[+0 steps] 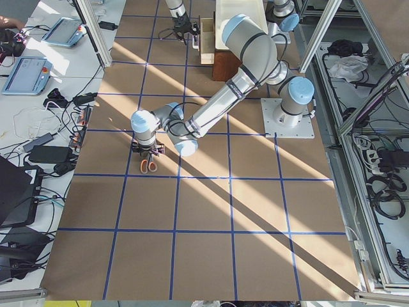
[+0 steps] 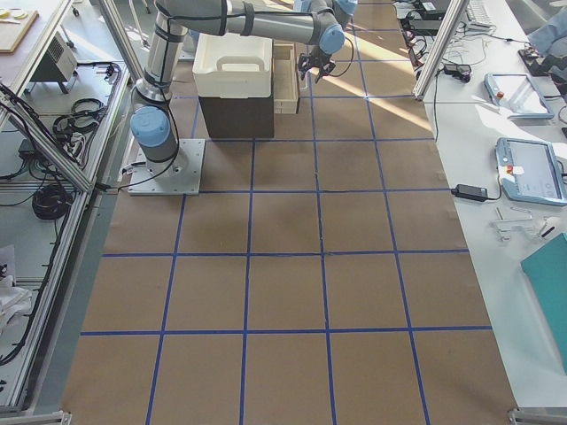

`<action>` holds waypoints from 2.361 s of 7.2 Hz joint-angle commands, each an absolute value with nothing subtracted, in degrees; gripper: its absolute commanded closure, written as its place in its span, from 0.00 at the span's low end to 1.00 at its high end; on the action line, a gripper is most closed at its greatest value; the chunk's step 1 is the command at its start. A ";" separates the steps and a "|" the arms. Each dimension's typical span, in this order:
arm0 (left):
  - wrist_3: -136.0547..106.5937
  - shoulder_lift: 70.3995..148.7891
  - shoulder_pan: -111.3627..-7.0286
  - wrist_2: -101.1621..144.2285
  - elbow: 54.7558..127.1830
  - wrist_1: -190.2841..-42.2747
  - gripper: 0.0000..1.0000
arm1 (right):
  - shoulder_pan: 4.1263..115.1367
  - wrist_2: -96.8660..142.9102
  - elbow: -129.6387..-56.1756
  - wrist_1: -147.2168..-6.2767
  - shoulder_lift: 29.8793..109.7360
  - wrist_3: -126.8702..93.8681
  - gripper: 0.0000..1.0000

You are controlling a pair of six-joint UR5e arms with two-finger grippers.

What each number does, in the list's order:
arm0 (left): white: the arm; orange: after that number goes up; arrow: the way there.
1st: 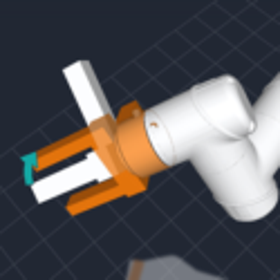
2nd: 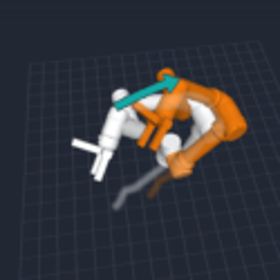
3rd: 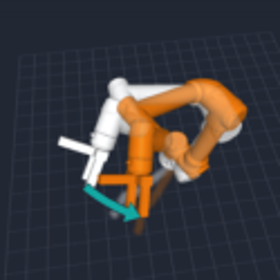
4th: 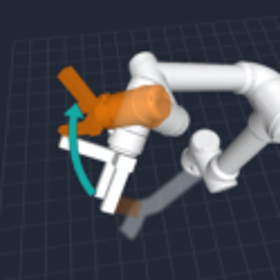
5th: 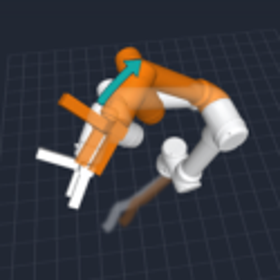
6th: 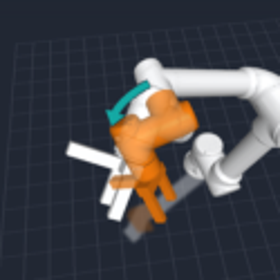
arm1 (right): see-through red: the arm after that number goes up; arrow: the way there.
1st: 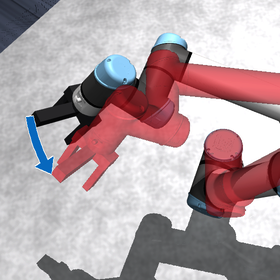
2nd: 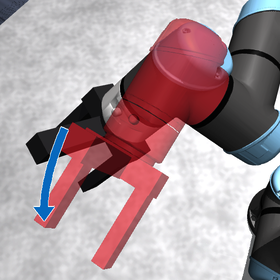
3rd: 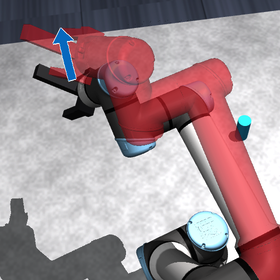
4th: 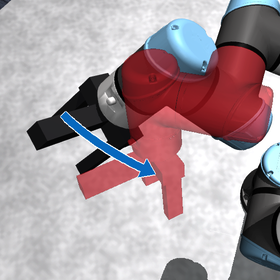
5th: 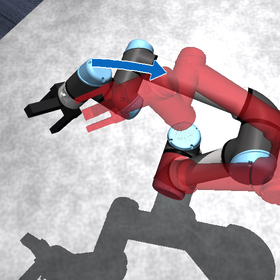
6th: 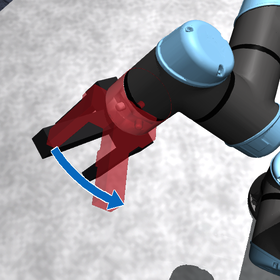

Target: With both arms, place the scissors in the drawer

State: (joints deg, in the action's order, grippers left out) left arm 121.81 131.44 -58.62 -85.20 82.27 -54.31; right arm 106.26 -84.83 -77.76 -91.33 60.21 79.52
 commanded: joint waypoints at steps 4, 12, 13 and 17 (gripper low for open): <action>123.84 131.40 -58.62 -86.22 82.27 -53.96 1.00 | 105.29 -84.99 -76.38 -93.86 58.72 80.95 0.39; 121.22 120.17 -68.80 -85.70 82.09 -65.97 1.00 | 104.68 -85.34 -70.58 -94.31 54.49 80.95 0.39; 119.64 118.32 -70.12 -85.52 82.18 -69.31 1.00 | 104.42 -85.34 -69.71 -94.31 53.71 80.95 0.39; 105.60 111.81 -78.90 -82.44 82.79 -78.21 1.00 | 104.33 -85.34 -68.29 -94.74 52.65 81.21 0.40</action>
State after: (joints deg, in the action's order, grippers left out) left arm 110.81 113.88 -75.80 -83.07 82.46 -76.08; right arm 104.35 -85.34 -68.51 -94.45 52.87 81.08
